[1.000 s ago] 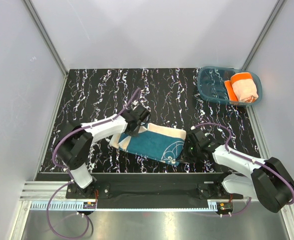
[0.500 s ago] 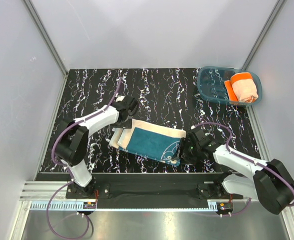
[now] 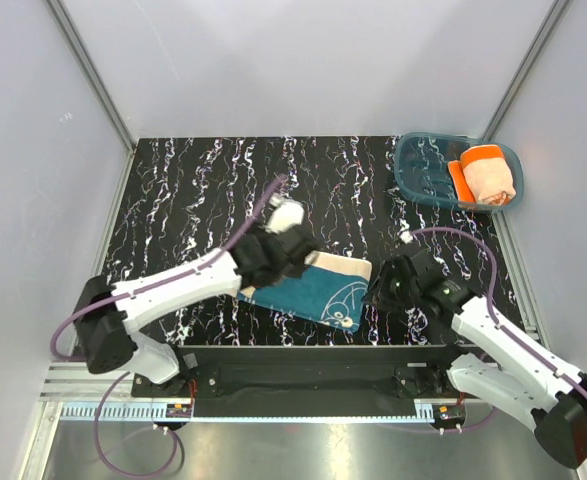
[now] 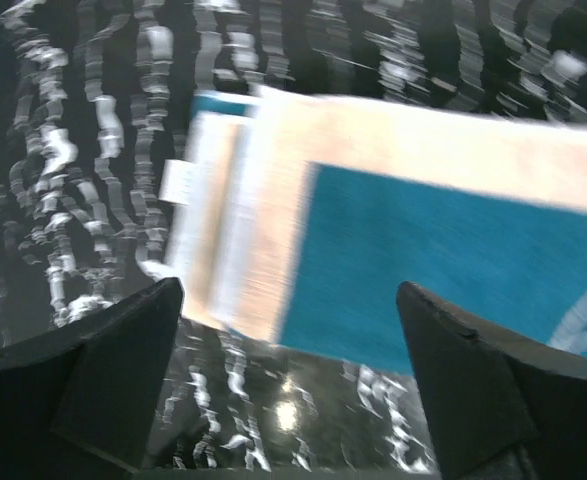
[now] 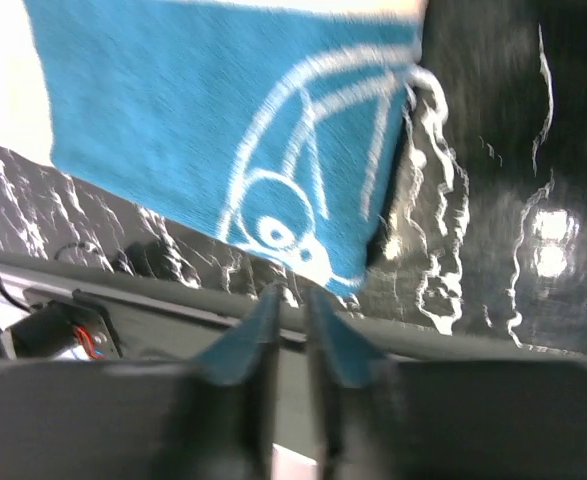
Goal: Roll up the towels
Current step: Fold the towel
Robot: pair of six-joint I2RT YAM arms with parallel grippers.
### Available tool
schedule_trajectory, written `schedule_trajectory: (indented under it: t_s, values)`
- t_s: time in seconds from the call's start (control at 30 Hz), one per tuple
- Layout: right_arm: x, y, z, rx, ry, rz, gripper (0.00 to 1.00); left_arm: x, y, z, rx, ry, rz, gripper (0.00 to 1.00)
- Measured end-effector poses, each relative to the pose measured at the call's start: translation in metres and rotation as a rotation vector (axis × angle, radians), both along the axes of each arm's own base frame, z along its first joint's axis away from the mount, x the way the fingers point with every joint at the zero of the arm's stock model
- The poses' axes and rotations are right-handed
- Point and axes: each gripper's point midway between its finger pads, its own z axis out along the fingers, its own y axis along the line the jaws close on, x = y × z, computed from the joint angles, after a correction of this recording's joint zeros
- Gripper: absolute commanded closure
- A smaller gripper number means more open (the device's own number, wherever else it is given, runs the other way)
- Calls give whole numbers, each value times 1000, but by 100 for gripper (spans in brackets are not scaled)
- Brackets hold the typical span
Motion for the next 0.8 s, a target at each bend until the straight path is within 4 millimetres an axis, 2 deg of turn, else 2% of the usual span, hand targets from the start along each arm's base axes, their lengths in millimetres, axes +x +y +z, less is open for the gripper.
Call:
schedule_trajectory:
  t_s: [0.03, 0.1, 0.2, 0.3, 0.43, 0.53, 0.6, 0.8]
  values:
    - [7, 1, 7, -3, -17, -11, 93, -8, -14, -2, 5, -1, -37, 10]
    - [20, 2, 15, -23, -38, -29, 97, -25, -37, -12, 21, 9, -103, 13]
    - [43, 6, 12, -63, -24, -46, 100, -51, -60, -31, 54, 38, -175, 13]
    - [67, 6, -12, -123, 30, -66, 100, -70, -74, -45, 66, 64, -209, 13]
    - [91, -8, -52, -179, 129, -106, 100, -81, -79, -51, 45, 80, -193, 13]
    - [102, -19, -75, -198, 183, -134, 100, -79, -72, -56, 20, 85, -139, 13]
    - [106, -19, -81, -184, 207, -129, 100, -78, -60, -62, 21, 99, -108, 12]
    - [120, -7, -81, -140, 177, -100, 100, -54, 29, -88, -73, 171, 152, 11]
